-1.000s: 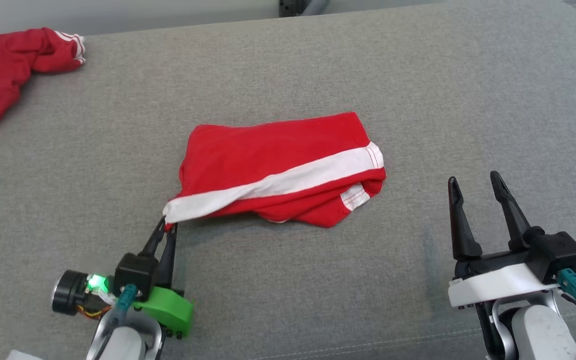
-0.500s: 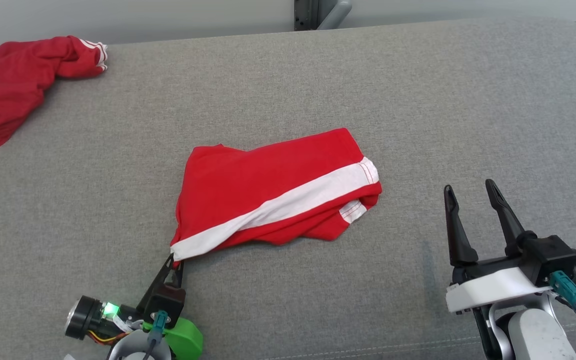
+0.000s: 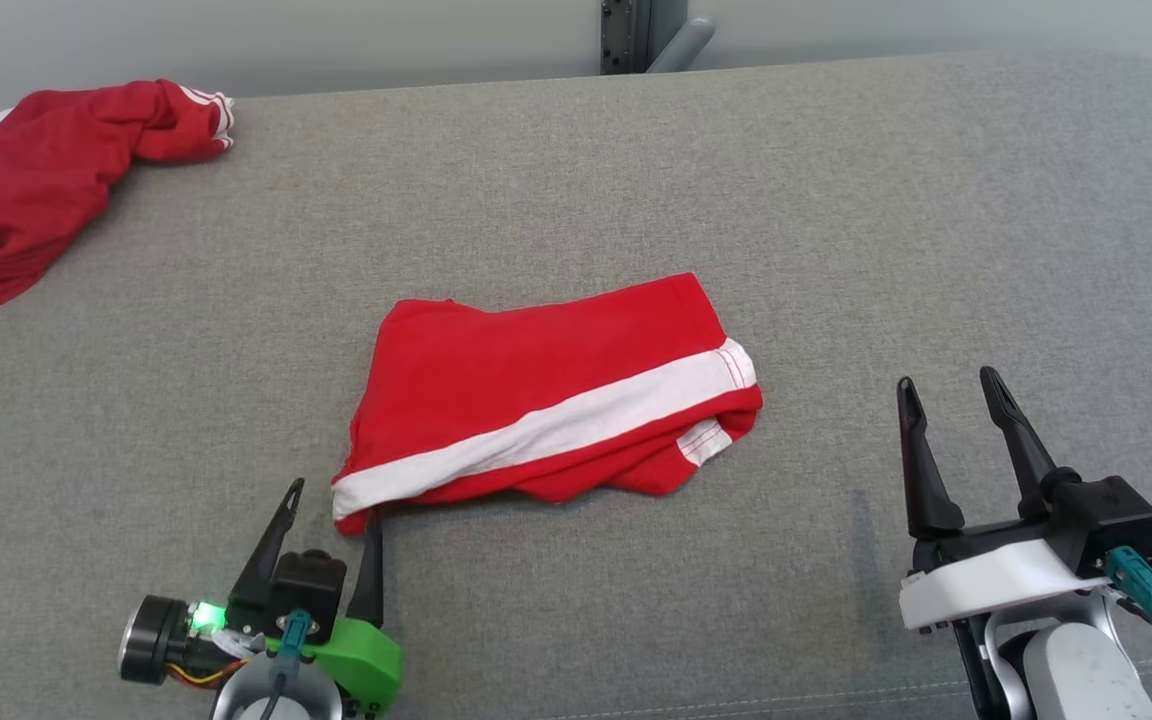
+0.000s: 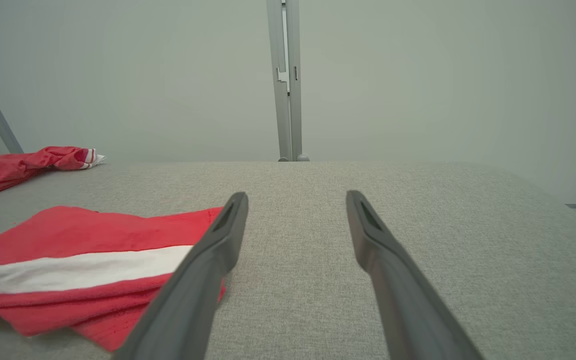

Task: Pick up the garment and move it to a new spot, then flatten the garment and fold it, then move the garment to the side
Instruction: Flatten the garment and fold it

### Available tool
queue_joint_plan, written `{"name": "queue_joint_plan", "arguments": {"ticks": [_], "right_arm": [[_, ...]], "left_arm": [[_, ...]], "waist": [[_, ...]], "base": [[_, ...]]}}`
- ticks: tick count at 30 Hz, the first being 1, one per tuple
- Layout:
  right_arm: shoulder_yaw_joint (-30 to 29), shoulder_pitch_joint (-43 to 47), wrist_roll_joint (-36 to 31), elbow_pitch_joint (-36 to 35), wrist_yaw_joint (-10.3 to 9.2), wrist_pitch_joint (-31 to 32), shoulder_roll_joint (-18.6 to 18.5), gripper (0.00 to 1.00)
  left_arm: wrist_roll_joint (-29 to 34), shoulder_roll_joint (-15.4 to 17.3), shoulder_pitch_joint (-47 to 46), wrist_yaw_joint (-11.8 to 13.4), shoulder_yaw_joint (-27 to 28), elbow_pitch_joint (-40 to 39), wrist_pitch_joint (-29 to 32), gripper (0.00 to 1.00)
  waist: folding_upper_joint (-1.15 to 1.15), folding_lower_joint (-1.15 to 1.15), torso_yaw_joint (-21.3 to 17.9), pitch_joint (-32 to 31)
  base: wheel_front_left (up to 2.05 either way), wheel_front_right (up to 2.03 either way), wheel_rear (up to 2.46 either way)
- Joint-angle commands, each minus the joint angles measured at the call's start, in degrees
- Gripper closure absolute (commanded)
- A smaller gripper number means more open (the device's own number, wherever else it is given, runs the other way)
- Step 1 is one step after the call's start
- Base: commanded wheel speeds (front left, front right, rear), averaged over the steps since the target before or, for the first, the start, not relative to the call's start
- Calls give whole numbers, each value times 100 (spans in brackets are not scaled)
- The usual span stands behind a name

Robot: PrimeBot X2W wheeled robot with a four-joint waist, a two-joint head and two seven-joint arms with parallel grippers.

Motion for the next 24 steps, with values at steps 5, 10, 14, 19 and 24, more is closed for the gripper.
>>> {"name": "queue_joint_plan", "arguments": {"ticks": [5,10,14,19,24], "right_arm": [[-56,104,-28,25,-2,-18,-13,0],[-133,152,-20,74,-2,-18,-12,0],[-162,159,18,188,-2,-18,-12,0],[-35,-14,124,698,-2,-18,-11,0],[204,-462,22,1580,-2,53,-13,0]], "left_arm": [[-278,21,460,-32,198,-494,-9,0],[-516,-52,765,-92,427,-933,-10,0],[-710,-164,867,-201,604,-1120,-10,0],[-817,-343,923,-290,710,-1253,-10,0],[-796,-471,915,-371,747,-1303,-10,0]], "waist": [[0,0,81,-86],[0,0,185,-165],[0,0,283,-238],[0,0,394,-285],[0,0,527,-282]], "base": [[0,0,0],[0,0,0],[0,0,0],[0,0,0],[0,0,0]]}}
